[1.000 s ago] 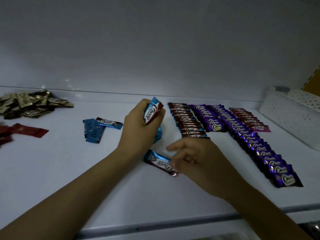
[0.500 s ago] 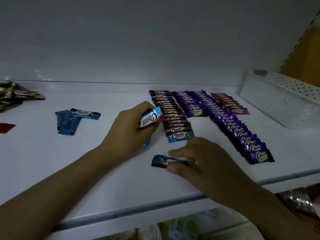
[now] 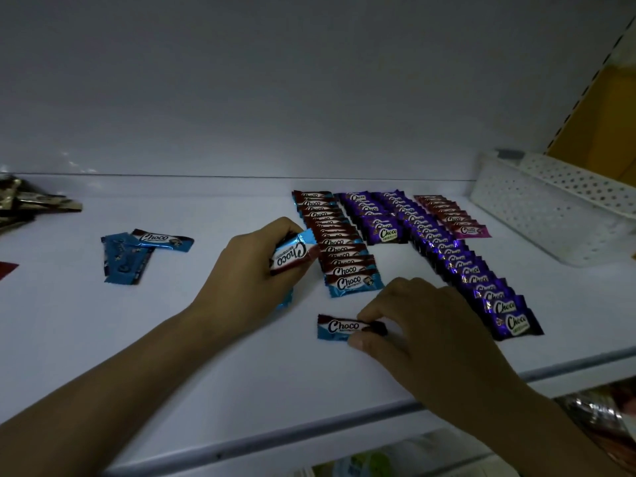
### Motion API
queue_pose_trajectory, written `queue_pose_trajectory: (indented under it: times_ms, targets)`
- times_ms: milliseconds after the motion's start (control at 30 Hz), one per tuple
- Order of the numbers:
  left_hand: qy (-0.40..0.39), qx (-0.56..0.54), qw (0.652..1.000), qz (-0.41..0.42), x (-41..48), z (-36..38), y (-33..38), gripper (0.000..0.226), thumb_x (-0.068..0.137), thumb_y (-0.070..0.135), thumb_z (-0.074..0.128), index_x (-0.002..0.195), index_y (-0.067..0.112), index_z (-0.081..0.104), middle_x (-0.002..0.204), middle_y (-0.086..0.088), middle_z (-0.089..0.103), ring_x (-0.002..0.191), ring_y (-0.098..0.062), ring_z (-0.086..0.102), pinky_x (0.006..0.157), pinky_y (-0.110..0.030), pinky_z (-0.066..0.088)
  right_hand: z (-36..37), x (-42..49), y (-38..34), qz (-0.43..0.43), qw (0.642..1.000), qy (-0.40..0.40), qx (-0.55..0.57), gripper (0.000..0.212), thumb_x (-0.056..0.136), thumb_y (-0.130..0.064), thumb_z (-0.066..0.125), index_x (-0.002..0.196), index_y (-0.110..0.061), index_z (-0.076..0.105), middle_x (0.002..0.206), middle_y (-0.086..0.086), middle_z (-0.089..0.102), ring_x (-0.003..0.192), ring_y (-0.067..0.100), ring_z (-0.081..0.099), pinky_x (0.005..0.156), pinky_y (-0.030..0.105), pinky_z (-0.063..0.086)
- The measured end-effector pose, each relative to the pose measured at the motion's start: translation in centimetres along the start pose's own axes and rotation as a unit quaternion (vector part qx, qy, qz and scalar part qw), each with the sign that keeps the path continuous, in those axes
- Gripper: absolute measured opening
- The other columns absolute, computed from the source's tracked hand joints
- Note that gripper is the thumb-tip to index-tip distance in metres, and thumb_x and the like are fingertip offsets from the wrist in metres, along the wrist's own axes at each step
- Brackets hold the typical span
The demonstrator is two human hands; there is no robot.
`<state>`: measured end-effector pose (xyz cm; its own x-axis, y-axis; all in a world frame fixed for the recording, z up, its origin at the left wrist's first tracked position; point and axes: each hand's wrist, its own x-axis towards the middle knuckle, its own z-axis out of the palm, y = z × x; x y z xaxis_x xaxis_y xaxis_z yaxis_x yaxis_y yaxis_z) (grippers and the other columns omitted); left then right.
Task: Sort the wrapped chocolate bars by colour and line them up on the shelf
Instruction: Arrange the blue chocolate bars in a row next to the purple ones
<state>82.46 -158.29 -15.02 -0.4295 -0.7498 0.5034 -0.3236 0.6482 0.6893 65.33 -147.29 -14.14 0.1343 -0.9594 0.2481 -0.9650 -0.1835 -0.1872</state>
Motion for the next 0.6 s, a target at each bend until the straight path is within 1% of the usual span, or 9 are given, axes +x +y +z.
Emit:
queue_pose_trajectory:
  times_ms: [67,100,133,200,267,333,433,533,600]
  targets:
    - [0.002,-0.003,1.000,0.003,0.0,0.0,0.0,0.020,0.080,0.047,0.053,0.089,0.029,0.056,0.074,0.023,0.060,0.072,0.004,0.060,0.058,-0.011,0.044,-1.4,0.6,1.6,0.041,0.999,0.020,-0.009,0.029,0.079,-0.053,0.055,0.092,-0.029,0.067,0.092,-0.011,0.058,0.089,0.009,0.051,0.079,0.031,0.032]
    - [0.001,-0.002,1.000,0.004,0.0,0.0,-0.1,0.021,0.080,0.047,0.053,0.089,0.029,0.056,0.075,0.022,0.061,0.073,0.003,0.060,0.059,-0.012,0.045,-1.5,0.7,1.8,0.020,0.999,0.031,0.020,0.019,0.082,-0.045,0.063,0.090,-0.028,0.067,0.092,-0.010,0.059,0.090,0.010,0.051,0.082,0.035,0.036]
    - [0.000,-0.002,1.000,0.003,0.0,0.0,-0.1,0.022,0.079,0.047,0.053,0.089,0.029,0.057,0.076,0.022,0.061,0.074,0.002,0.060,0.059,-0.014,0.046,-1.1,0.5,1.4,0.015,0.999,0.010,0.033,0.014,0.083,-0.040,0.066,0.091,-0.028,0.067,0.094,-0.009,0.059,0.091,0.010,0.051,0.085,0.038,0.039]
    - [-0.001,-0.006,1.000,0.003,0.0,0.0,-0.1,0.017,0.079,0.048,0.053,0.088,0.033,0.055,0.076,0.022,0.061,0.075,0.003,0.060,0.060,-0.012,0.046,-1.2,1.1,2.2,0.016,0.999,0.015,0.028,0.023,0.083,-0.043,0.064,0.103,-0.033,0.065,0.102,-0.013,0.057,0.095,0.006,0.046,0.091,0.035,0.034]
    - [0.000,-0.006,1.000,0.007,0.0,0.0,-0.1,0.012,0.079,0.048,0.053,0.086,0.038,0.053,0.075,0.025,0.061,0.075,0.004,0.060,0.060,-0.010,0.045,-1.7,1.9,2.7,0.021,0.999,-0.023,0.005,0.030,0.083,-0.049,0.060,0.111,-0.038,0.062,0.107,-0.016,0.053,0.097,0.002,0.041,0.088,0.029,0.027]
    - [-0.001,-0.004,1.000,0.008,0.0,0.0,-0.1,0.010,0.079,0.048,0.053,0.085,0.039,0.052,0.074,0.028,0.061,0.075,0.005,0.060,0.060,-0.010,0.045,-1.9,2.2,2.7,0.029,0.998,-0.046,0.013,0.025,0.082,-0.049,0.062,0.105,-0.039,0.063,0.104,-0.017,0.051,0.097,0.002,0.040,0.088,0.029,0.025]
    - [-0.002,-0.005,1.000,0.008,0.1,0.0,-0.1,0.010,0.079,0.047,0.054,0.085,0.039,0.052,0.074,0.030,0.060,0.075,0.006,0.060,0.060,-0.009,0.044,-2.1,2.7,2.6,0.008,0.999,-0.027,0.018,0.020,0.078,-0.046,0.067,0.096,-0.038,0.064,0.096,-0.020,0.047,0.093,0.000,0.038,0.087,0.029,0.026]
    - [-0.001,-0.005,1.000,0.012,0.1,0.0,-0.1,0.011,0.079,0.047,0.054,0.086,0.038,0.052,0.074,0.025,0.060,0.075,0.006,0.060,0.059,-0.008,0.043,-1.8,3.3,2.8,0.021,1.000,-0.010,0.000,0.025,0.079,-0.046,0.068,0.102,-0.039,0.064,0.100,-0.021,0.045,0.099,0.001,0.038,0.086,0.028,0.024]
    - [0.000,-0.005,1.000,0.010,0.1,0.0,-0.1,0.012,0.078,0.049,0.052,0.086,0.039,0.052,0.075,0.025,0.060,0.076,0.005,0.060,0.059,-0.009,0.044,-1.6,3.4,2.8,0.027,0.999,-0.007,-0.015,0.027,0.079,-0.048,0.067,0.105,-0.040,0.063,0.105,-0.019,0.049,0.103,0.003,0.040,0.083,0.026,0.020]
